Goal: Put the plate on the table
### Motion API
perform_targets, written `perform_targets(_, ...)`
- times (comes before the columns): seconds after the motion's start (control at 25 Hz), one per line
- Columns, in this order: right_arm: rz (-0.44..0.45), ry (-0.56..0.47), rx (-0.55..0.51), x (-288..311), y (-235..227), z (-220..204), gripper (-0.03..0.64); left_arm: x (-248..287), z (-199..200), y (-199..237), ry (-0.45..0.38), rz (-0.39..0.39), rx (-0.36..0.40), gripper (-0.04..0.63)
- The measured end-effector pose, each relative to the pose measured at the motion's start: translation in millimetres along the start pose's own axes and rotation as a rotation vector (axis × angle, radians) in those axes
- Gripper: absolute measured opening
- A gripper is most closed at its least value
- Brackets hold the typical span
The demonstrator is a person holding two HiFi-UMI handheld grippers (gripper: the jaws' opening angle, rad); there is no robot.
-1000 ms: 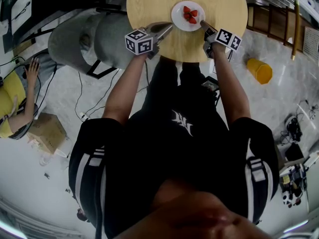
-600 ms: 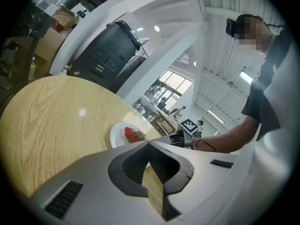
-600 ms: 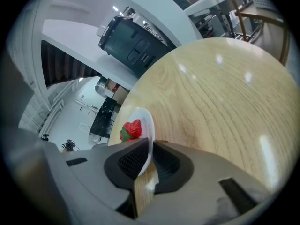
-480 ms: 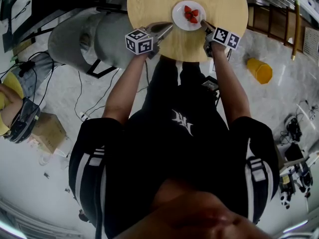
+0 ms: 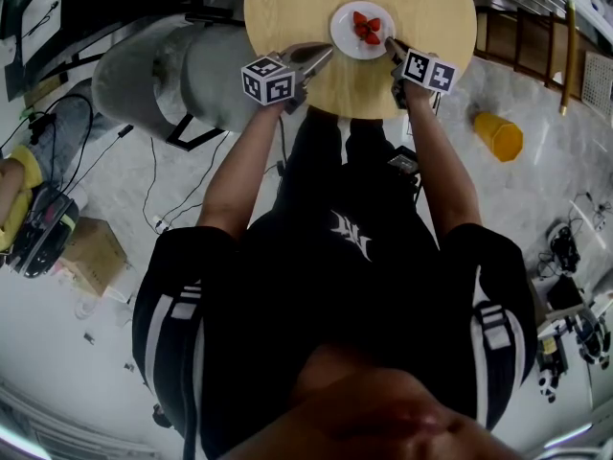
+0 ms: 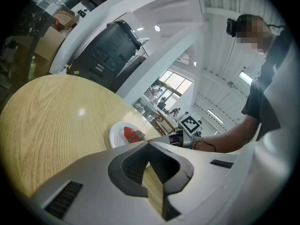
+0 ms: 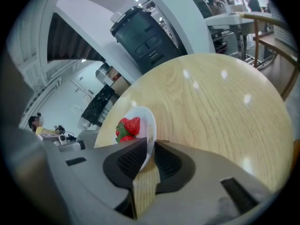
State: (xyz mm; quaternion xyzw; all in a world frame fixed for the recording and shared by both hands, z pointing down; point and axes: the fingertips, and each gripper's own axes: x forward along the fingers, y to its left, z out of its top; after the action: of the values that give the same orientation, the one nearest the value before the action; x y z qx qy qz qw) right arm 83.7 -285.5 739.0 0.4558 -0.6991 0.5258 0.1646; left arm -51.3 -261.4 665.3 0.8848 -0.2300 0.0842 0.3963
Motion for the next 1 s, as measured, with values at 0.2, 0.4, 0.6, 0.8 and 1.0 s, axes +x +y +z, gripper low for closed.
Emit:
perform_targets(0.2, -0.043, 0.019, -0.045, 0.0, -4.3, -2.6, 0.06, 1.8, -1.4, -2.8, 0.0, -0.005, 0.001, 0.002)
perform_targets(0.4, -0.06, 0.018, -0.061, -0.7, -5.2, -2.9, 0.061, 1.8, -2.2, -3.7, 0.003, -0.006, 0.0, 0.002)
perform_targets(0.6, -0.066, 0.012, -0.07, -0.7, -5.2, -3.0, 0.063, 1.0, -2.3, -2.9, 0.001, -0.006, -0.001, 0.002)
perform_targets(0.8, -0.063, -0.002, -0.081, -3.0, -6.7, -0.6, 0.064, -0.1, -0.5, -3.6, 0.001, -0.007, 0.001, 0.002)
perform_targets(1.0, -0.044, -0.069, -0.091, -12.7, -2.4, 16.1, 0.064, -4.1, 5.9, -5.4, -0.007, -0.003, 0.008, 0.002)
